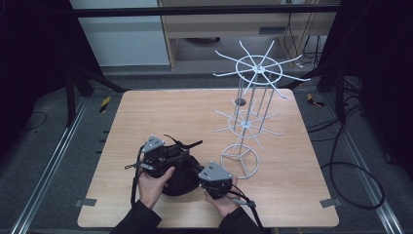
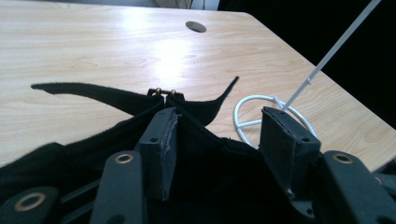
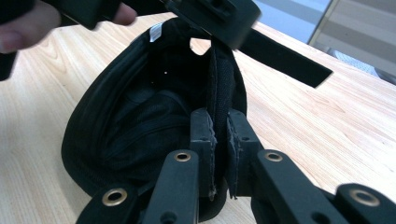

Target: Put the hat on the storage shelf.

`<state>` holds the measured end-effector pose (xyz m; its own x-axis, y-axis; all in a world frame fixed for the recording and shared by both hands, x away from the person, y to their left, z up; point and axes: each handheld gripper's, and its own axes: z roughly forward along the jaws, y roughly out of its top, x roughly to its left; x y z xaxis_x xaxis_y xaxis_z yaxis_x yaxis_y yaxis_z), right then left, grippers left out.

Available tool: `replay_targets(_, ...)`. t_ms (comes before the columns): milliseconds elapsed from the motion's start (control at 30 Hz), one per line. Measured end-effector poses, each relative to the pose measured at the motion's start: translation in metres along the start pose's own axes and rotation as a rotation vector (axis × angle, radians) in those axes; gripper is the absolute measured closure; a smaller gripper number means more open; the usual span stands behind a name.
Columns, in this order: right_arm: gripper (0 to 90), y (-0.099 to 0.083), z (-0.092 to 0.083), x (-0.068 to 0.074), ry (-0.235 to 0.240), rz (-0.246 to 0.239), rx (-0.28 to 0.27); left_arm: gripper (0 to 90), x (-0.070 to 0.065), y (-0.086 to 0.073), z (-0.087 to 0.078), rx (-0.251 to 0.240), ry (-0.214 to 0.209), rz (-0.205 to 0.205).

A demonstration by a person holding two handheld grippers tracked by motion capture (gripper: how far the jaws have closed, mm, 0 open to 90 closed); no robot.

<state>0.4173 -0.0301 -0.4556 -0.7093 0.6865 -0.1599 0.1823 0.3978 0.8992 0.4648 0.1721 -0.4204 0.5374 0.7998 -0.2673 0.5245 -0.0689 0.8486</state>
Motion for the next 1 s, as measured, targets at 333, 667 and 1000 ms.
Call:
replay_targets(333, 80.6, 0.001, 0.003, 0.005, 0.044, 0.008, 0.0, 67.5, -0.001, -0.002, -0.001, 0.017, 0.033, -0.005)
replay_targets(667, 52.9, 0.009, -0.009, -0.001, 0.128, 0.073, -0.066, 74.9, 0.005, 0.001, -0.012, -0.02, 0.004, -0.03)
replay_targets(1000, 45.5, 0.02, -0.032, -0.012, 0.174, 0.144, -0.175, 77.3, 0.007, 0.015, -0.036, -0.075, 0.012, 0.03)
